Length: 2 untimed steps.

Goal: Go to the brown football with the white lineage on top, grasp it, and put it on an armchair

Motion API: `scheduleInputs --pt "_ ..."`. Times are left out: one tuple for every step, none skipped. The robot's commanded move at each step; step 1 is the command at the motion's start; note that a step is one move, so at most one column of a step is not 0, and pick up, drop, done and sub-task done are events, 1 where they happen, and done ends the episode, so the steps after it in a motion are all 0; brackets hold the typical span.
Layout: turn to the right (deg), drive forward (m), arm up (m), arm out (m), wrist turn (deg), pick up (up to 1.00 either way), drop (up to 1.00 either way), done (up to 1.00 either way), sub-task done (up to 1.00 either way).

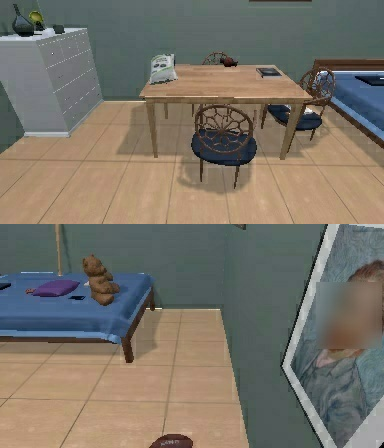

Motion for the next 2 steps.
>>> scheduleInputs --pt "0.0 0.0 0.0 0.4 0.0 0.0 0.0 0.0 0.0" --pt "0.0 0.0 0.0 0.0 45.0 0.0 0.0 0.0 0.0"
